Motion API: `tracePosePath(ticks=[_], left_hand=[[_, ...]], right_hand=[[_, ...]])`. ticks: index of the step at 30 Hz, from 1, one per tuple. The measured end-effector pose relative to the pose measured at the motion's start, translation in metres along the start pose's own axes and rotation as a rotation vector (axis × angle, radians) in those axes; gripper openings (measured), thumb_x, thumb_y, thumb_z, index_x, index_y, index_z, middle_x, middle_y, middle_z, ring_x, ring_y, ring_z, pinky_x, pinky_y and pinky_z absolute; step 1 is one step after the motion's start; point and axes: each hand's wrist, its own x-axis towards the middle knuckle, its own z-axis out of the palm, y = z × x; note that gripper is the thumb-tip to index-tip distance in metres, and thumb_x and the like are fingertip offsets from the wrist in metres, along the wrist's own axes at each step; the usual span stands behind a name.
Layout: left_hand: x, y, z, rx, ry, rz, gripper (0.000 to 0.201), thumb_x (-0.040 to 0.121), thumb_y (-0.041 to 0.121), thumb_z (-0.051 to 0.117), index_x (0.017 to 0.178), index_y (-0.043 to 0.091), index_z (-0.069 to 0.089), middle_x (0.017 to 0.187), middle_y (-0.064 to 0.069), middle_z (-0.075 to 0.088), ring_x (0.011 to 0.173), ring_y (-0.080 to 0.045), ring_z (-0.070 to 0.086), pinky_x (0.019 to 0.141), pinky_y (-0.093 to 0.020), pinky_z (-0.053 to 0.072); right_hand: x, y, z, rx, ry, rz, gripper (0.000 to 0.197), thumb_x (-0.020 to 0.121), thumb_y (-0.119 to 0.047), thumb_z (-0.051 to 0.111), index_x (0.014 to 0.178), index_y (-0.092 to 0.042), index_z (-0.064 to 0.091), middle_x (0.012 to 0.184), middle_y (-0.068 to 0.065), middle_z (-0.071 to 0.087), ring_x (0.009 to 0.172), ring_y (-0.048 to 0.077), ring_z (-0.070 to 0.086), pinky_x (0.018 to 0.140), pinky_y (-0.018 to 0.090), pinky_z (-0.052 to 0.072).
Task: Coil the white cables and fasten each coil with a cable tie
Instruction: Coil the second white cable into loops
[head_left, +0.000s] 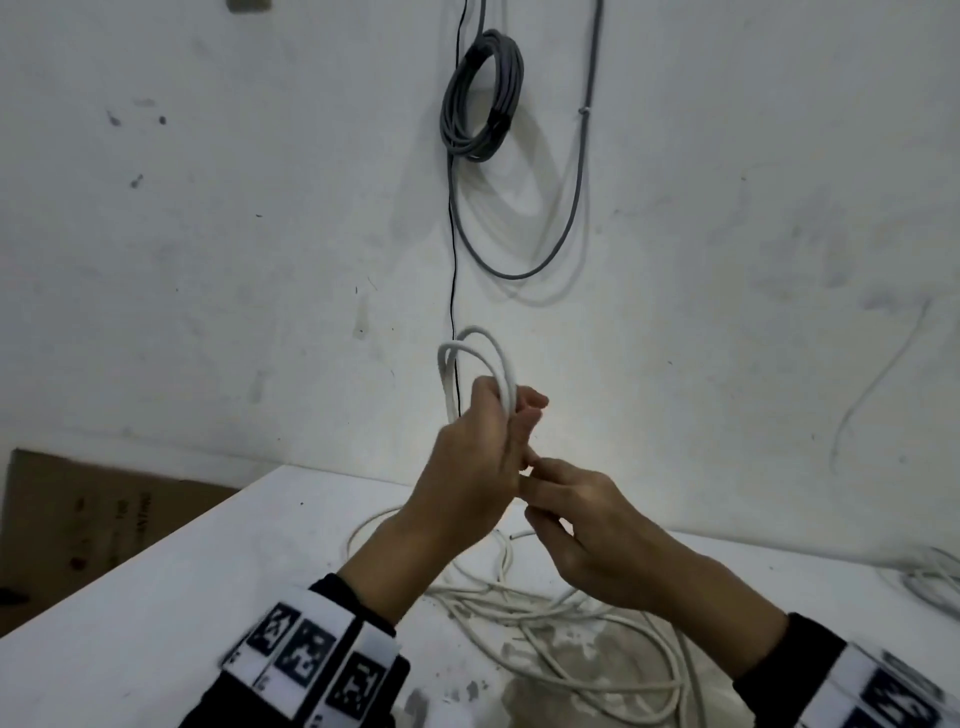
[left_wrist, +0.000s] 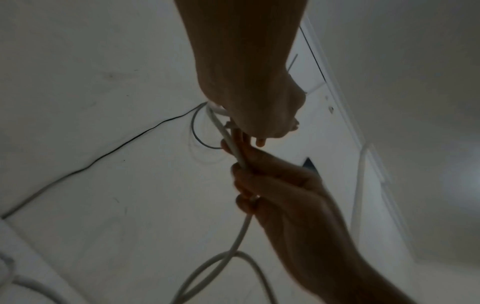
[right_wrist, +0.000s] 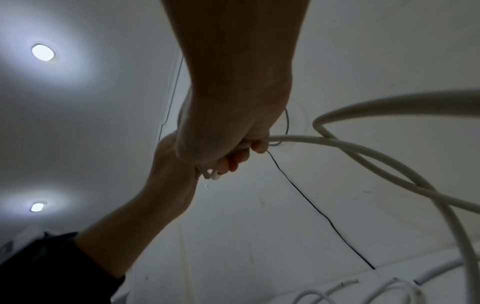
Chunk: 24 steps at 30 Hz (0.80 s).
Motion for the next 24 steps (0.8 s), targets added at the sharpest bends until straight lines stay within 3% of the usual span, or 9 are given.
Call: tracePosePath(ticks=[3, 5, 9, 11, 14, 16, 18, 21, 24], left_hand=[[-0.003, -0.013, 0.006, 0.365, 0.024, 0.161, 0.053, 0.094, 0.051, 0.018, 0.099, 0.006, 0.046, 0.077, -0.006, 0.066, 0.056, -0.025, 0.063, 0.049, -0.039, 0.054], [0.001, -0.019, 0.007, 0.561, 0.045, 0.299, 0.047, 0.099, 0.044, 0.013, 0.090, 0.007, 0.040, 0.056, -0.006, 0.059, 0.037, -0.025, 0.054, 0.032, -0.028, 0.044], [0.014, -0.020, -0.006, 0.867, 0.099, 0.389, 0.039, 0.102, 0.030, 0.016, 0.082, 0.006, 0.040, 0.042, -0.002, 0.049, 0.024, -0.022, 0.045, 0.026, -0.019, 0.032], [0.018, -0.020, -0.015, 0.974, 0.098, 0.392, 0.038, 0.101, 0.028, 0.018, 0.081, 0.005, 0.040, 0.040, -0.002, 0.046, 0.022, -0.021, 0.043, 0.028, -0.017, 0.027], [0.016, -0.021, -0.021, 1.032, 0.009, 0.368, 0.027, 0.097, 0.026, 0.029, 0.080, 0.007, 0.038, 0.039, 0.001, 0.043, 0.021, -0.018, 0.040, 0.029, -0.016, 0.024], [0.017, -0.022, -0.019, 1.026, -0.046, 0.296, 0.025, 0.092, 0.026, 0.034, 0.081, 0.005, 0.039, 0.036, 0.002, 0.043, 0.020, -0.016, 0.039, 0.031, -0.015, 0.020], [0.013, -0.017, -0.017, 1.019, -0.091, 0.225, 0.027, 0.093, 0.026, 0.034, 0.084, 0.003, 0.044, 0.039, -0.001, 0.050, 0.024, -0.019, 0.044, 0.033, -0.019, 0.022], [0.014, -0.015, -0.012, 1.008, -0.197, 0.104, 0.032, 0.102, 0.028, 0.023, 0.108, 0.003, 0.041, 0.074, -0.009, 0.066, 0.059, -0.029, 0.063, 0.050, -0.029, 0.035], [0.010, -0.017, -0.014, 0.939, -0.306, 0.026, 0.035, 0.101, 0.035, 0.020, 0.111, 0.007, 0.037, 0.088, -0.012, 0.065, 0.075, -0.033, 0.062, 0.059, -0.032, 0.036]], right_hand=[[0.000, -0.003, -0.006, 0.023, 0.098, -0.019, 0.022, 0.079, 0.003, 0.055, 0.098, -0.006, 0.062, 0.078, -0.012, 0.048, 0.065, -0.002, 0.041, 0.066, 0.004, 0.034], [0.000, -0.001, -0.005, 0.052, 0.104, 0.024, 0.019, 0.079, 0.001, 0.057, 0.098, -0.004, 0.059, 0.073, -0.011, 0.052, 0.062, -0.002, 0.045, 0.061, 0.007, 0.036], [-0.011, 0.020, -0.007, -0.037, -0.031, 0.239, 0.004, 0.086, -0.007, 0.057, 0.087, -0.005, 0.059, 0.065, 0.003, 0.060, 0.053, 0.013, 0.048, 0.055, 0.028, 0.042], [-0.017, 0.028, -0.014, -0.071, -0.205, 0.423, 0.015, 0.090, -0.015, 0.052, 0.080, -0.008, 0.060, 0.071, 0.009, 0.065, 0.064, 0.023, 0.056, 0.060, 0.037, 0.047], [-0.009, 0.032, -0.030, -0.434, -0.352, 0.514, 0.015, 0.091, -0.030, 0.051, 0.095, -0.022, 0.063, 0.092, 0.006, 0.060, 0.093, 0.021, 0.053, 0.077, 0.032, 0.045], [0.003, 0.033, -0.040, -0.570, -0.226, 0.551, 0.017, 0.094, -0.028, 0.048, 0.101, -0.020, 0.062, 0.094, 0.008, 0.056, 0.092, 0.027, 0.056, 0.071, 0.031, 0.041], [0.012, 0.035, -0.045, -0.591, 0.030, 0.474, 0.010, 0.094, -0.014, 0.050, 0.093, -0.007, 0.057, 0.084, 0.014, 0.060, 0.076, 0.035, 0.058, 0.059, 0.033, 0.036], [0.015, 0.038, -0.043, -0.574, 0.354, 0.306, 0.013, 0.078, 0.010, 0.064, 0.079, 0.002, 0.054, 0.064, 0.017, 0.058, 0.052, 0.035, 0.053, 0.050, 0.028, 0.033], [0.012, 0.041, -0.039, -0.431, 0.367, 0.206, 0.014, 0.078, 0.014, 0.060, 0.086, 0.004, 0.057, 0.074, 0.016, 0.061, 0.063, 0.035, 0.059, 0.055, 0.031, 0.045]])
